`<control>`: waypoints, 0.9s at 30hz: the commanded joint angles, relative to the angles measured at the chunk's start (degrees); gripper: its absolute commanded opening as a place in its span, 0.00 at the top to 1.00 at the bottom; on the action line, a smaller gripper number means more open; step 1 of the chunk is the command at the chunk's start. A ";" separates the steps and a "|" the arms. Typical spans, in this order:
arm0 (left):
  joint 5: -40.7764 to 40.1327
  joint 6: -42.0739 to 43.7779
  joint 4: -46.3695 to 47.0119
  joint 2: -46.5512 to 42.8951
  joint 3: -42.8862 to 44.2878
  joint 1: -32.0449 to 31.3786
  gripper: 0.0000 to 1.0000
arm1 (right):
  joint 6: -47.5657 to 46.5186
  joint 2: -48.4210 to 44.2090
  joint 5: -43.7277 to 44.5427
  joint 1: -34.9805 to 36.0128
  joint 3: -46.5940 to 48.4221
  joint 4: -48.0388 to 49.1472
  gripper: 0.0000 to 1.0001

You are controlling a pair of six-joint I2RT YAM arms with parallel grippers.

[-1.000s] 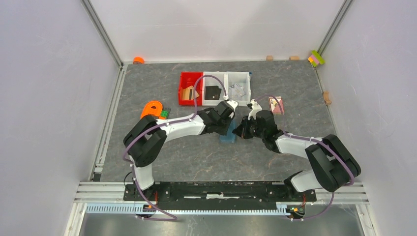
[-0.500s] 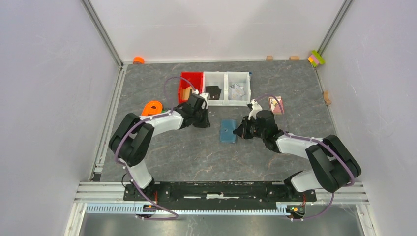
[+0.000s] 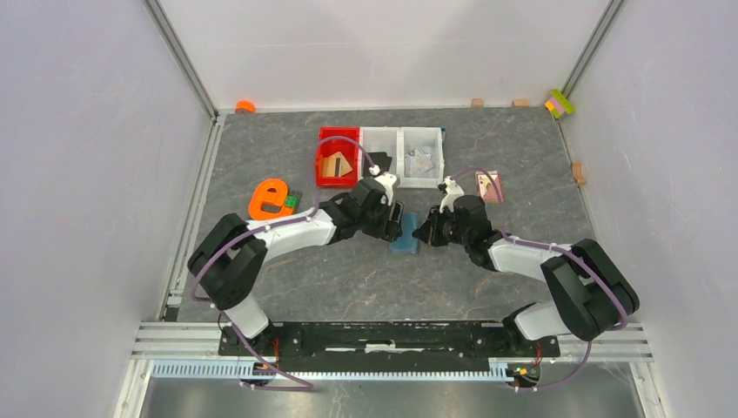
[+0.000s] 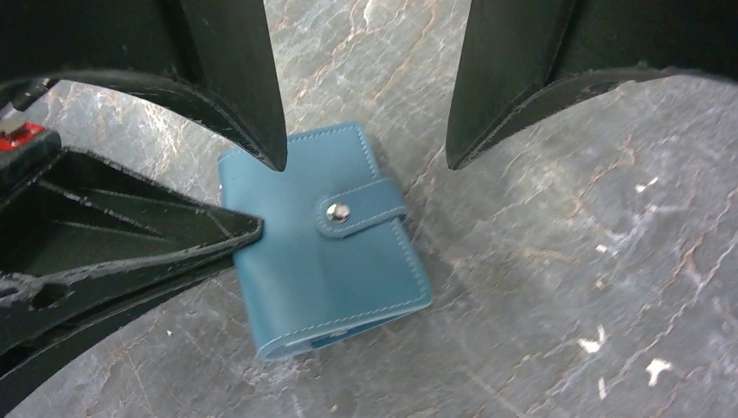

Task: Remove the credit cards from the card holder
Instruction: Open the card holder at the center of the board.

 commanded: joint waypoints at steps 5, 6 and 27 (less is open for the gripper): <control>-7.61 4.99 -2.68 7.46 8.26 -4.27 0.24 | -0.84 -0.64 -1.65 0.06 0.15 1.16 1.00; -8.27 5.00 -2.68 7.73 8.45 -4.27 0.23 | -0.79 -0.49 -1.82 -0.02 0.21 1.24 1.00; -1.42 -2.03 -0.88 4.73 4.29 3.84 0.96 | -1.38 -0.74 -0.14 0.02 0.75 -0.25 1.00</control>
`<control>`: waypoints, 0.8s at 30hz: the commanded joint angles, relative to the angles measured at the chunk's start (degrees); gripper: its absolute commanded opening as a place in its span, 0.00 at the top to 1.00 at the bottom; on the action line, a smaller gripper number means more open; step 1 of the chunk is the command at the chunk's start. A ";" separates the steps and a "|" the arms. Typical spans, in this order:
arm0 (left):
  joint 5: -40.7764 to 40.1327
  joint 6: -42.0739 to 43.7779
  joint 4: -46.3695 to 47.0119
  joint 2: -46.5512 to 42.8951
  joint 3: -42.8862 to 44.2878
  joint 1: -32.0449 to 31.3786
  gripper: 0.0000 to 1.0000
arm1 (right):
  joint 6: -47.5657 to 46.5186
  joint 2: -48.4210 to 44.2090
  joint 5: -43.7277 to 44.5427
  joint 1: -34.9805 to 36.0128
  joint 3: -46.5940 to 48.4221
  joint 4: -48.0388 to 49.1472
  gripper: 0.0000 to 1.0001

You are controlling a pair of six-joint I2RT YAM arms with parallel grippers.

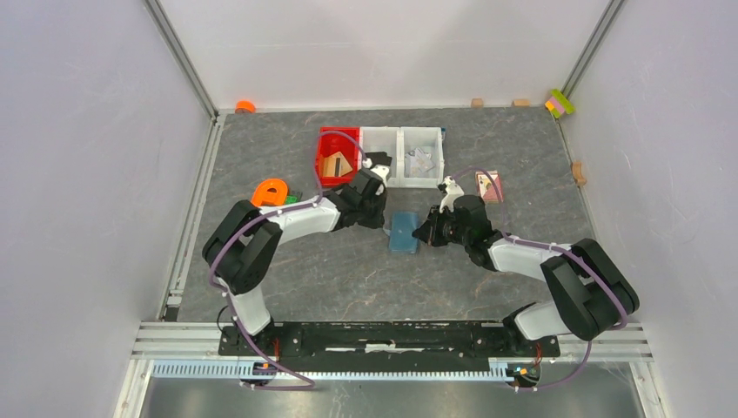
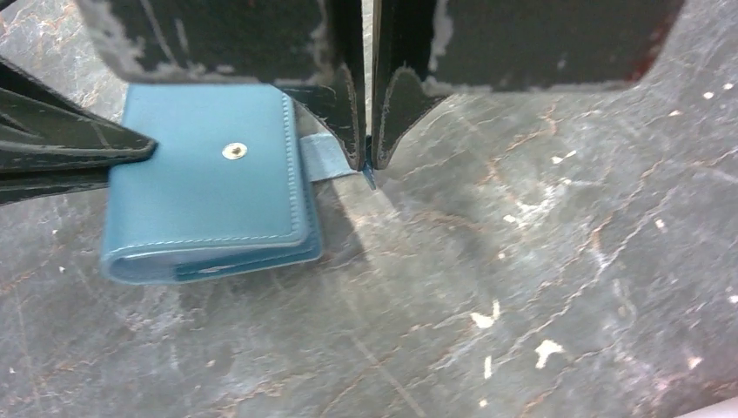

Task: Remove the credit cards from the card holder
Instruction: Open the card holder at the center of the board.

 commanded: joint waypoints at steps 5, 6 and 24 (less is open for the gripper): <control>3.46 -3.40 2.91 -5.35 -3.78 3.53 0.77 | -1.50 -0.71 0.38 0.13 0.75 -0.35 1.00; 3.93 -3.67 3.12 -5.59 -4.13 4.01 0.71 | -1.49 -0.68 0.45 0.07 0.83 -0.46 1.00; 12.30 -4.60 3.68 -3.51 -3.83 5.03 0.43 | -1.84 -0.25 1.12 0.08 1.36 -1.53 0.94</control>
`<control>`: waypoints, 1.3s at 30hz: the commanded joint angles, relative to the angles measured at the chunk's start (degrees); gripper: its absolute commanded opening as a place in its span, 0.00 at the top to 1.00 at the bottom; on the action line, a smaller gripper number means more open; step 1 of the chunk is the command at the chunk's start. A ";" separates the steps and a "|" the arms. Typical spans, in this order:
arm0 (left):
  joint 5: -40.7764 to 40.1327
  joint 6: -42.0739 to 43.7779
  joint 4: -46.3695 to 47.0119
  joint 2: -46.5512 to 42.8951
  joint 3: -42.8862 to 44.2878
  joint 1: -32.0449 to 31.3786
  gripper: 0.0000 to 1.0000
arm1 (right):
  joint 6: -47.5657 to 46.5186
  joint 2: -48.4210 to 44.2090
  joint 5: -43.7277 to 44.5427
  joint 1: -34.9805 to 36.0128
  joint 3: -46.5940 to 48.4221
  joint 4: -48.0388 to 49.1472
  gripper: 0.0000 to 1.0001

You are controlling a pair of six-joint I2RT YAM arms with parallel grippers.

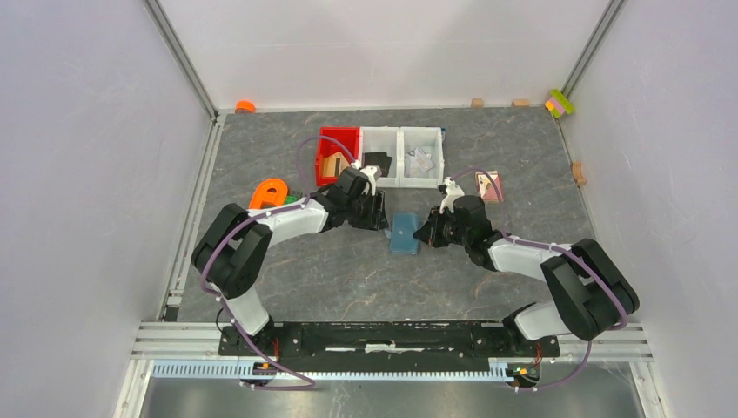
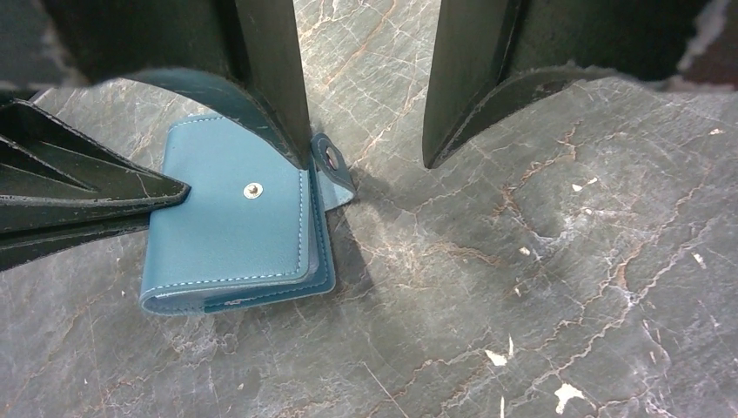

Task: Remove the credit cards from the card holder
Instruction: Open the card holder at the center of the board.

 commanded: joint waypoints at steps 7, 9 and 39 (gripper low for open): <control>1.01 -0.28 -0.82 2.43 2.93 -0.90 0.45 | -1.56 0.27 0.47 0.10 1.54 -0.41 0.92; 0.96 0.08 -1.62 4.00 4.02 -1.17 0.45 | -1.60 0.25 0.48 0.11 1.54 -0.40 0.91; 12.42 -2.95 8.46 -8.08 -2.39 -1.40 0.98 | -6.83 -8.55 5.17 2.44 0.16 -1.45 0.09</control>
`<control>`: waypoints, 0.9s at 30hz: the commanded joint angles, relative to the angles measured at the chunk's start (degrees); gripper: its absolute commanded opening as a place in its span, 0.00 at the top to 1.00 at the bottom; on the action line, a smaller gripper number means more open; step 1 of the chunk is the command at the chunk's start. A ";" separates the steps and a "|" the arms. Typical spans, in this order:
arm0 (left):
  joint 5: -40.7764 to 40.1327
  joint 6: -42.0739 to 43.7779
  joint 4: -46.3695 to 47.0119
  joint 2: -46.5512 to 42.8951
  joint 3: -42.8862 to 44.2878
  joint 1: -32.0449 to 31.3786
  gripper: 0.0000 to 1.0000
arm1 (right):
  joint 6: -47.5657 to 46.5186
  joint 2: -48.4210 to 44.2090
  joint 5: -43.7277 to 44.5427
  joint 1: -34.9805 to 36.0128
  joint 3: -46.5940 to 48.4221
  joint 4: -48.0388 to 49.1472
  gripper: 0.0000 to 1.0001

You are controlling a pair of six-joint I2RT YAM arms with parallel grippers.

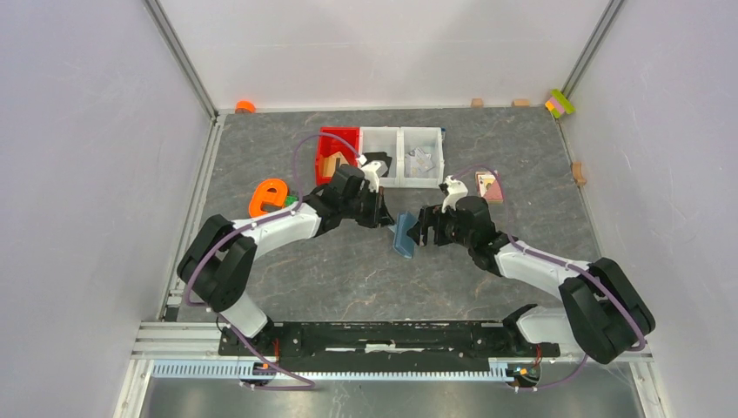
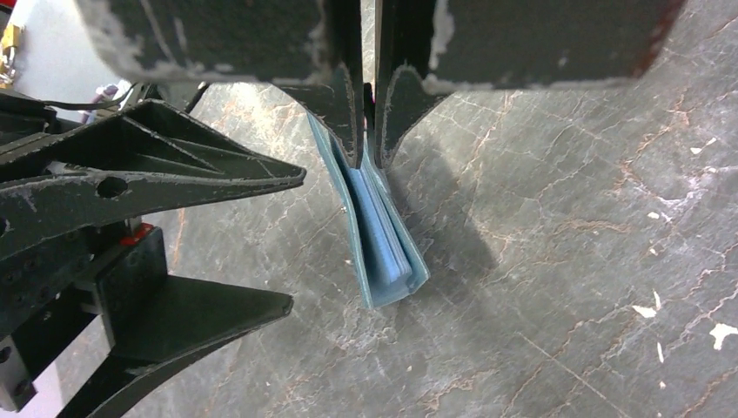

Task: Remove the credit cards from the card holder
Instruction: Open the card holder at the center of the board.

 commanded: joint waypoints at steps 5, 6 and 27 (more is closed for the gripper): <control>4.48 -3.05 6.27 -2.57 -1.58 -0.30 0.98 | -1.33 -0.96 -2.12 2.10 0.59 3.76 0.03; 3.98 -3.10 6.07 -2.69 -1.66 -0.30 0.98 | -1.35 -0.84 -1.60 2.10 0.76 3.30 0.02; -2.25 -0.63 7.12 -5.61 -4.64 -0.30 0.91 | 1.99 -12.80 18.11 6.05 -2.15 6.52 0.06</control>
